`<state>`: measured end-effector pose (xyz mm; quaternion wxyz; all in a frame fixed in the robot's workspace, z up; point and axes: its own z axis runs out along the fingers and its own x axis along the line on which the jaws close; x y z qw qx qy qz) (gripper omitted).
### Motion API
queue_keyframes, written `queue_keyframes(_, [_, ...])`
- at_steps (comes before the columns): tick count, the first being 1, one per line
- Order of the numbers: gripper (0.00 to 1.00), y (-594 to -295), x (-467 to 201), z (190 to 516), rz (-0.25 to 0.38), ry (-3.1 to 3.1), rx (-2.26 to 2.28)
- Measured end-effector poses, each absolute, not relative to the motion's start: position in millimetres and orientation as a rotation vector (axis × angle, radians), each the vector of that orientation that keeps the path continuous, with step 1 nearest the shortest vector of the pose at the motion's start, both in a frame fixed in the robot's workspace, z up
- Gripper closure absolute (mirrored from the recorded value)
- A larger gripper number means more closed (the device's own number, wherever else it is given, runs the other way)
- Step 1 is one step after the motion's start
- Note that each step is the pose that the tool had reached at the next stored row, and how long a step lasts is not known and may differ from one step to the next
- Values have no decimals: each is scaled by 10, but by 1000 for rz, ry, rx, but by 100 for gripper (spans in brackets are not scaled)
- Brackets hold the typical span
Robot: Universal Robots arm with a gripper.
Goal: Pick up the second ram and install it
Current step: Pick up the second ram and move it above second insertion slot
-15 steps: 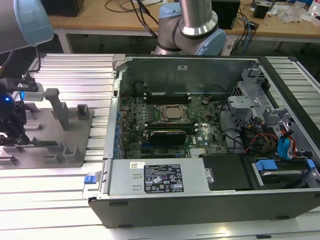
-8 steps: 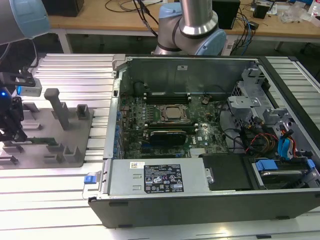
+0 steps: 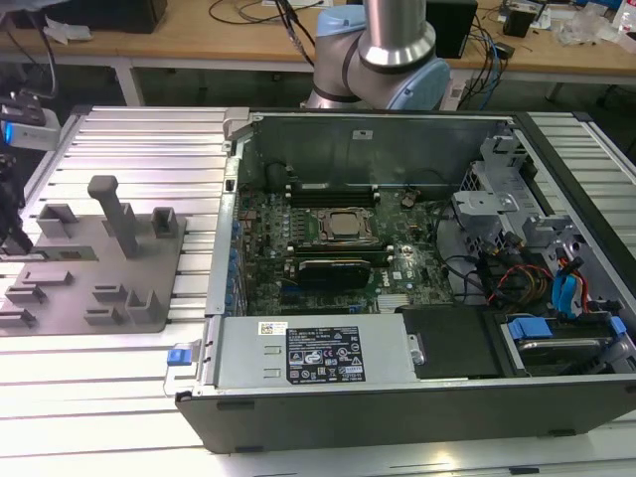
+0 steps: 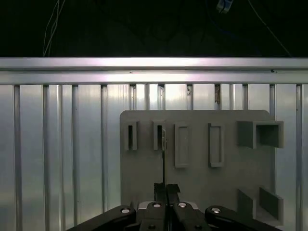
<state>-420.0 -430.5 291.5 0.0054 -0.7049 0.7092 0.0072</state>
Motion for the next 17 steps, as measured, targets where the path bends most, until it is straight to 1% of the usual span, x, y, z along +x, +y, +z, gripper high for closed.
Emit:
queue_keyframes(13, [91,-4305,-4200,3549,20,2219,-2206])
queue_keyframes(17, [91,-4305,-4200,3670,18,2218,-2205])
